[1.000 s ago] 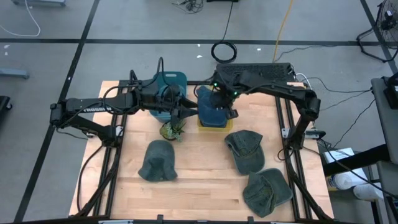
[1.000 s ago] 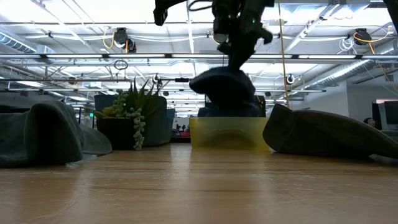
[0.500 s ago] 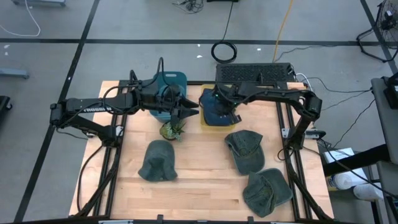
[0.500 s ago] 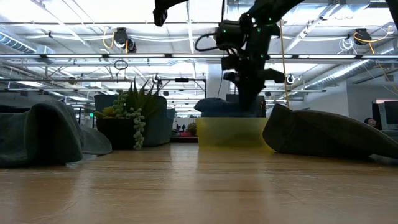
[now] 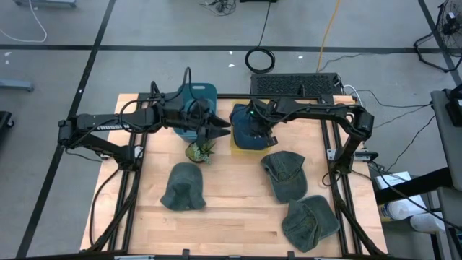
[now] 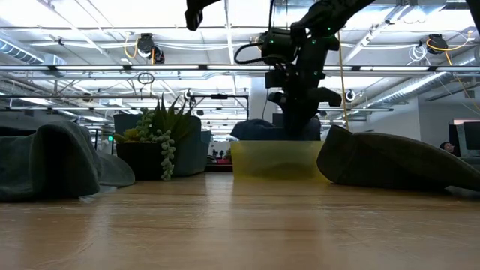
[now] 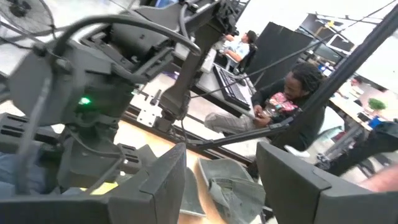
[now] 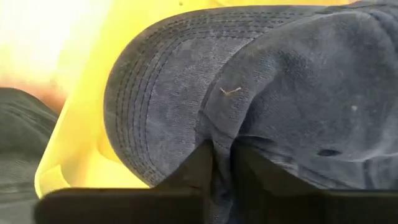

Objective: Pick & Place hat
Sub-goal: Put the blue cap into the yellow bin, then put the top right black cap into the blue bin

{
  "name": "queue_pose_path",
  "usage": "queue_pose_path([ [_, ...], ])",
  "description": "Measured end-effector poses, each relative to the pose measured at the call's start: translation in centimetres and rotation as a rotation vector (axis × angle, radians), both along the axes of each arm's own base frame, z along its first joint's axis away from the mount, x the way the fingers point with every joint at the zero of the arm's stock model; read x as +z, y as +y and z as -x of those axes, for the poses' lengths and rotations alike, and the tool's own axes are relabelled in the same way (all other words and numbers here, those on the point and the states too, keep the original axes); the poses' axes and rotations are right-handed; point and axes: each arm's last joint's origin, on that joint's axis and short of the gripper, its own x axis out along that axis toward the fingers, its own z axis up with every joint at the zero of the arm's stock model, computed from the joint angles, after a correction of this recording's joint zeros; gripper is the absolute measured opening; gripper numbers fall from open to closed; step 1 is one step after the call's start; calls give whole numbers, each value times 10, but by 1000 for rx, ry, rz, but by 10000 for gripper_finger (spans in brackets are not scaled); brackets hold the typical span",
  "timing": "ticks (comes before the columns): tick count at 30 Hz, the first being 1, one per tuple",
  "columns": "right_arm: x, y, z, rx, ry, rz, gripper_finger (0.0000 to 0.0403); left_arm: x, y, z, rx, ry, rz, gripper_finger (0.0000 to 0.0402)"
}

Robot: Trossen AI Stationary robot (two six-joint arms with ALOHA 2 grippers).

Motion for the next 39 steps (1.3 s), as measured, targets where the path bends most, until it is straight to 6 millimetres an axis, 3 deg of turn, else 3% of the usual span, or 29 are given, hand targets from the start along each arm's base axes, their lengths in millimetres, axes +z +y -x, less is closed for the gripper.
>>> queue_pose_path([
  [10,3,2,5,-90,14,-47,194,0,0,0,-1,10,76,203],
  [18,34,5,19,-177,-54,38,275,0,0,0,-8,3,10,203],
  [27,87,22,43,-248,-265,40,294,0,0,0,-2,-2,-29,203],
  [32,119,36,49,-275,-481,32,291,0,2,0,13,-3,-30,205],
  [39,160,55,49,-292,-834,-33,291,0,5,1,17,-4,-37,261],
])
